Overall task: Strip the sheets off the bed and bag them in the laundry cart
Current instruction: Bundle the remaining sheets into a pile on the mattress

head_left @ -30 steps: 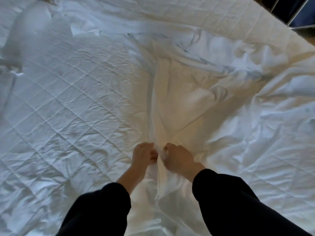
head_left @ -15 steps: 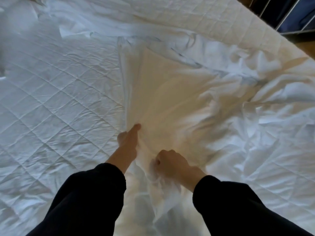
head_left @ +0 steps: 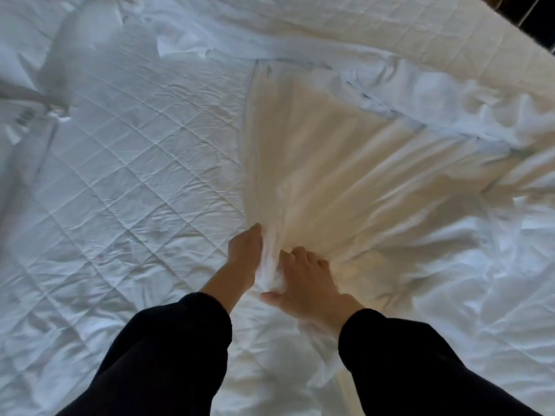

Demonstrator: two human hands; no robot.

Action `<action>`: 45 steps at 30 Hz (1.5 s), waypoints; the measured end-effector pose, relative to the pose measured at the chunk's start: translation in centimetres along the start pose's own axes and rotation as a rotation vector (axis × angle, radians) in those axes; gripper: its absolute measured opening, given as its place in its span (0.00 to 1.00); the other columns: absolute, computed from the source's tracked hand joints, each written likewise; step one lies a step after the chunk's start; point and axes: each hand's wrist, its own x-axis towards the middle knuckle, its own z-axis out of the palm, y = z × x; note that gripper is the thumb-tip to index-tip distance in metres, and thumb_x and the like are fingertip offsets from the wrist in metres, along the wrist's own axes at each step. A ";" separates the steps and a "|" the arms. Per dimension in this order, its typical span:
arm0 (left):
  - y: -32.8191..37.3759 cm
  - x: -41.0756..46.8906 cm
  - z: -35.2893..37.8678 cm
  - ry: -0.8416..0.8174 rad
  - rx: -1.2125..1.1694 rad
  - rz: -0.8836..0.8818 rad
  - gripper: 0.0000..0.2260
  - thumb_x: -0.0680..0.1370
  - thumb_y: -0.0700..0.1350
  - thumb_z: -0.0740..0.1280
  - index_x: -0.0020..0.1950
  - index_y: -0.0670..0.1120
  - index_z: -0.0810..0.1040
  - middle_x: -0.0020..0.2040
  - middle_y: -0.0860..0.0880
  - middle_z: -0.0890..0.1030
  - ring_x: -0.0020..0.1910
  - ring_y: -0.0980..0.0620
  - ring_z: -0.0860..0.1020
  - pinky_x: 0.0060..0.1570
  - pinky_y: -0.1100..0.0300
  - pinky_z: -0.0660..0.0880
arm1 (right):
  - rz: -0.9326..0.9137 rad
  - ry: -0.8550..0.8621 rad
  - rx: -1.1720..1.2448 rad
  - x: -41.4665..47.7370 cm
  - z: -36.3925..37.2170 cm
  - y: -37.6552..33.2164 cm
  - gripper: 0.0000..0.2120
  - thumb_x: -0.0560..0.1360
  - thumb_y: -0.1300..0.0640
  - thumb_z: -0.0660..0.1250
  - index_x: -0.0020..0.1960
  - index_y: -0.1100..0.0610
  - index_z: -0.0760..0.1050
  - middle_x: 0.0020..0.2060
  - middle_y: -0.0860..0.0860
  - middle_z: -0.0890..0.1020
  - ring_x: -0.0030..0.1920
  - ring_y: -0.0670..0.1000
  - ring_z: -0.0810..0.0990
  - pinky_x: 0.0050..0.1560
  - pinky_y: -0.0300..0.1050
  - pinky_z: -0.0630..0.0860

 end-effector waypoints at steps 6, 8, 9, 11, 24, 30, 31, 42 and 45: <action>-1.4 0.8 -1.4 -0.145 -0.003 -0.075 0.08 0.75 0.42 0.72 0.48 0.40 0.77 0.47 0.41 0.83 0.46 0.42 0.82 0.48 0.48 0.80 | -0.029 0.101 0.050 -0.2 0.1 0.0 0.12 0.75 0.59 0.62 0.58 0.55 0.69 0.51 0.54 0.77 0.52 0.57 0.76 0.53 0.48 0.68; -1.7 0.5 -1.9 -0.083 -0.011 0.004 0.06 0.75 0.43 0.72 0.47 0.42 0.77 0.46 0.42 0.83 0.45 0.43 0.82 0.47 0.50 0.80 | -0.057 0.146 0.179 0.1 0.0 -0.7 0.11 0.74 0.62 0.61 0.56 0.56 0.72 0.50 0.53 0.79 0.50 0.56 0.77 0.49 0.44 0.67; -1.7 0.6 -2.3 -0.033 -0.004 0.067 0.06 0.75 0.44 0.71 0.46 0.42 0.78 0.44 0.42 0.83 0.44 0.44 0.82 0.47 0.50 0.80 | -0.080 0.152 0.240 0.3 -0.1 -1.2 0.12 0.73 0.63 0.61 0.55 0.56 0.74 0.49 0.53 0.80 0.50 0.56 0.77 0.46 0.42 0.66; -1.3 1.0 -3.7 0.088 0.074 0.192 0.08 0.75 0.47 0.70 0.44 0.42 0.79 0.40 0.44 0.82 0.39 0.45 0.81 0.40 0.55 0.79 | -0.132 0.087 0.371 0.8 -0.5 -2.3 0.14 0.72 0.64 0.62 0.56 0.57 0.77 0.51 0.53 0.81 0.51 0.55 0.78 0.46 0.40 0.66; -5.1 -1.9 -4.3 -0.079 -0.132 -0.046 0.15 0.74 0.47 0.72 0.55 0.39 0.78 0.49 0.38 0.83 0.47 0.39 0.83 0.50 0.44 0.80 | -0.041 0.055 0.330 -6.8 0.5 0.0 0.18 0.76 0.54 0.61 0.65 0.54 0.69 0.62 0.52 0.75 0.64 0.55 0.71 0.65 0.46 0.63; -8.0 -5.5 -3.6 -0.199 -0.138 -0.099 0.22 0.71 0.49 0.75 0.59 0.39 0.77 0.52 0.38 0.83 0.51 0.37 0.82 0.50 0.41 0.79 | 0.163 0.277 0.164 -13.0 3.5 0.3 0.35 0.73 0.44 0.64 0.74 0.53 0.53 0.76 0.63 0.44 0.76 0.62 0.39 0.73 0.56 0.38; -8.5 -6.2 -3.4 -0.216 -0.120 -0.103 0.20 0.71 0.47 0.74 0.59 0.40 0.77 0.51 0.40 0.83 0.50 0.39 0.83 0.47 0.43 0.80 | 0.186 0.241 0.153 -14.2 4.0 0.3 0.39 0.73 0.44 0.65 0.74 0.53 0.46 0.76 0.63 0.41 0.75 0.62 0.36 0.72 0.57 0.37; -14.0 -15.1 -0.4 -0.316 0.026 -0.194 0.12 0.74 0.40 0.73 0.53 0.36 0.78 0.40 0.40 0.84 0.38 0.44 0.84 0.35 0.52 0.80 | 0.206 0.157 0.182 -20.3 4.9 2.7 0.28 0.77 0.63 0.58 0.74 0.57 0.53 0.59 0.54 0.77 0.56 0.57 0.78 0.52 0.47 0.73; -15.1 -15.9 0.2 -0.201 -0.001 -0.161 0.12 0.75 0.38 0.70 0.54 0.34 0.74 0.45 0.37 0.82 0.40 0.42 0.82 0.31 0.55 0.79 | 0.179 0.132 0.225 -21.6 4.2 2.3 0.23 0.74 0.66 0.57 0.68 0.55 0.60 0.54 0.53 0.78 0.53 0.57 0.78 0.49 0.47 0.72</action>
